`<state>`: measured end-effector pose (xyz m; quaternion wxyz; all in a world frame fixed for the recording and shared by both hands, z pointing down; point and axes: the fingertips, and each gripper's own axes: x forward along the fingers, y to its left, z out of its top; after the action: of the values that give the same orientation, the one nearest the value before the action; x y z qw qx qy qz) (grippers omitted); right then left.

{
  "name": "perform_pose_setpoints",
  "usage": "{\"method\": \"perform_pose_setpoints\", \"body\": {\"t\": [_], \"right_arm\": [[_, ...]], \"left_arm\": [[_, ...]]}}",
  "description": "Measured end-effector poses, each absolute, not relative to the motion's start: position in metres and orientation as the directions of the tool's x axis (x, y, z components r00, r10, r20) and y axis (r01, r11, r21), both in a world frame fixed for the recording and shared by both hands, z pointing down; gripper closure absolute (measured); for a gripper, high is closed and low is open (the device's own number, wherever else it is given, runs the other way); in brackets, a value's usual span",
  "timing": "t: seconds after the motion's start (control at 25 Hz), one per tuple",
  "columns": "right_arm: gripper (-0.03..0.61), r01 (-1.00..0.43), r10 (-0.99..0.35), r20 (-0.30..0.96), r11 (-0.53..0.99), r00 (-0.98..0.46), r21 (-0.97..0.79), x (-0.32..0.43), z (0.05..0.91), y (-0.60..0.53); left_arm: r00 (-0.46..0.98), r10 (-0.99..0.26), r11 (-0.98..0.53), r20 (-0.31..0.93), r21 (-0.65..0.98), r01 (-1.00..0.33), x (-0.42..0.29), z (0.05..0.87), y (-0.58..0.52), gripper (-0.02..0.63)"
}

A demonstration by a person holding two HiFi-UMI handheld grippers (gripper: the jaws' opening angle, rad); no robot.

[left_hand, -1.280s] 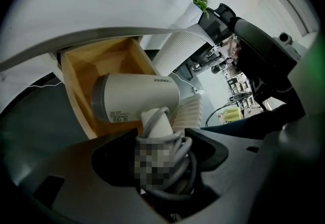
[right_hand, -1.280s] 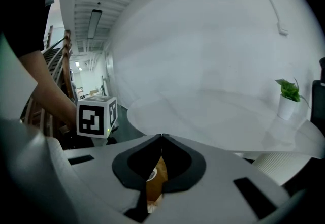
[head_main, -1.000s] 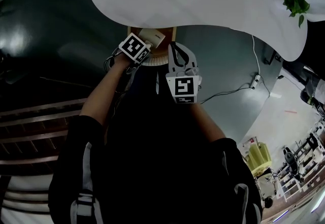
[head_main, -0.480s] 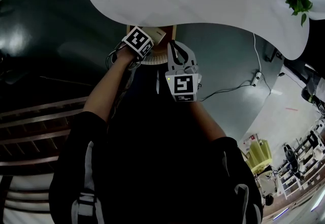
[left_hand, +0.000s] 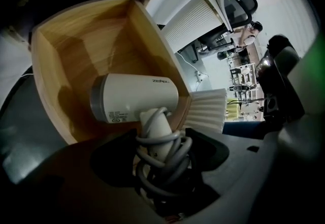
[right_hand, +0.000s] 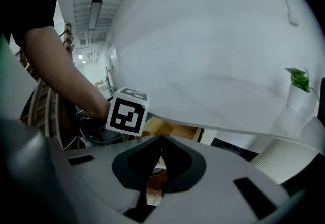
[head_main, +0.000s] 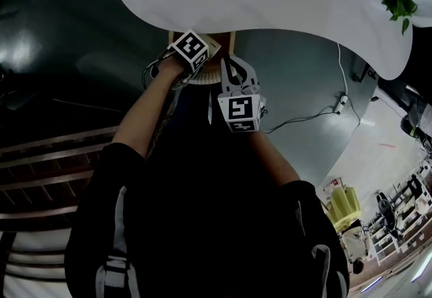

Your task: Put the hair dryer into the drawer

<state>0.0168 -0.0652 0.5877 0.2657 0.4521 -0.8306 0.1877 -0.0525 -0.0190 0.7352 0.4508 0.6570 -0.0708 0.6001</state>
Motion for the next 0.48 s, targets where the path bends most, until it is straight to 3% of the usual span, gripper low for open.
{"method": "perform_pose_setpoints", "body": {"t": [0.48], "right_arm": [[0.555, -0.851, -0.657, 0.603, 0.52, -0.452, -0.07, 0.0184, 0.5858, -0.0669]], "left_arm": [[0.281, 0.443, -0.539, 0.851, 0.503, -0.675, -0.0458, 0.7379, -0.0186, 0.291]]}}
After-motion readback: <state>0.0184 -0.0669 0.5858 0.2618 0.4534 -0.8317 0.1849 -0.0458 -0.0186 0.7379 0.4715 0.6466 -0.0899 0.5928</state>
